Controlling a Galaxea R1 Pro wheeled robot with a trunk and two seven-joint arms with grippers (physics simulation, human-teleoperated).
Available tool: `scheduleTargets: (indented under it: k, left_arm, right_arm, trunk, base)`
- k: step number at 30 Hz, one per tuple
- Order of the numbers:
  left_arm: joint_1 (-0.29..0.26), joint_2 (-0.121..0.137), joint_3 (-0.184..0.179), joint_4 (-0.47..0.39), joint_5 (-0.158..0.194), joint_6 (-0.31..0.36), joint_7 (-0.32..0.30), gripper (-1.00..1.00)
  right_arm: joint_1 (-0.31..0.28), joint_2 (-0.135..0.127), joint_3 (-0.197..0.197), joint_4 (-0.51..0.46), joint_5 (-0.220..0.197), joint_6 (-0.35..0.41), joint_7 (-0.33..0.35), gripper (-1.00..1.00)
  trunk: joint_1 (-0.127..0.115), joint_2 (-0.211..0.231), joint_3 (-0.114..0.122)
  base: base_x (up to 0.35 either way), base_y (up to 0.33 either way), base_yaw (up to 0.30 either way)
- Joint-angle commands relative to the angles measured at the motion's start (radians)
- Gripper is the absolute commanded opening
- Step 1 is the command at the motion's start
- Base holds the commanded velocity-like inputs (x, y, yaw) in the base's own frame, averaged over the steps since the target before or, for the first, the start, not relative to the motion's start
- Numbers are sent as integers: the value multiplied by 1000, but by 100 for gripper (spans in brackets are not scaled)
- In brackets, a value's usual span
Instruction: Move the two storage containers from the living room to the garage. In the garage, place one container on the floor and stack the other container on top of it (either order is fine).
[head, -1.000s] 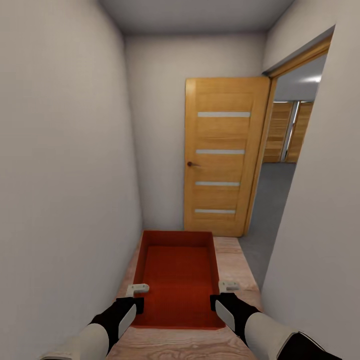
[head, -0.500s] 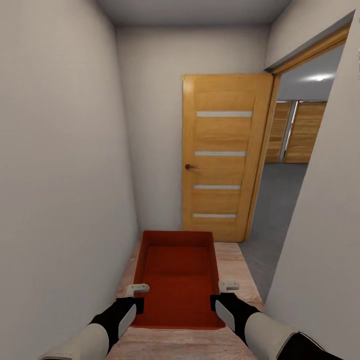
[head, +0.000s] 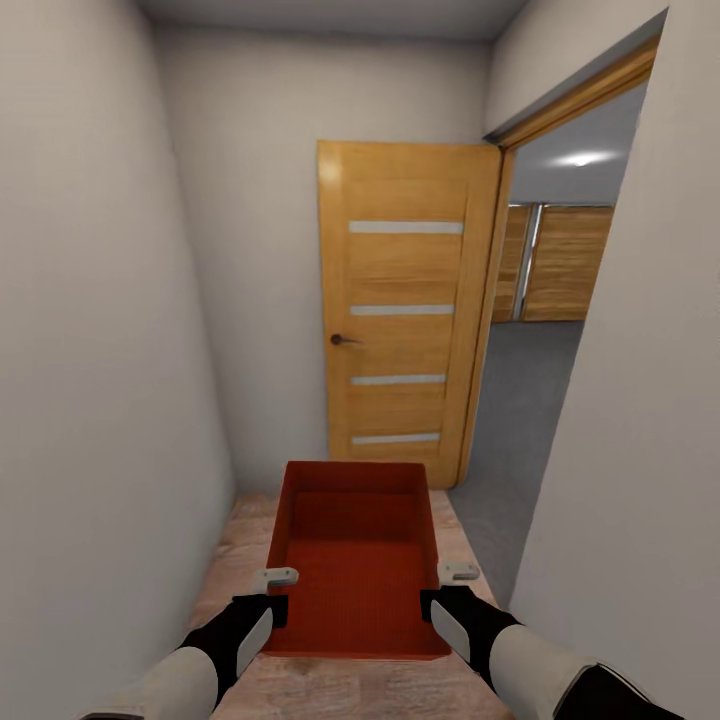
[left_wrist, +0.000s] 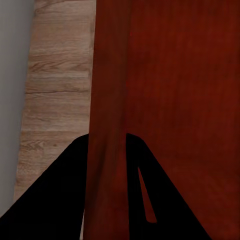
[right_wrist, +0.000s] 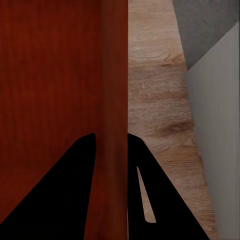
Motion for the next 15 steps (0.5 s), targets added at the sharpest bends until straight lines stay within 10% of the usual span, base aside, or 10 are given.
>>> scheduleTargets:
  k: [1, 15]
  left_arm:
    - [1, 5, -8, 1, -8, 8, 11, -100]
    - [1, 6, -8, 1, -8, 11, 7, -100]
  right_arm:
    - [-1, -2, -8, -2, 33, -40, -10, -100]
    - [-1, -2, -8, -2, 32, -40, -10, -100]
  trunk:
    - [1, -1, 0]
    - [1, -1, 0]
  base:
    - [323, 0, -35]
    - [322, 55, -4]
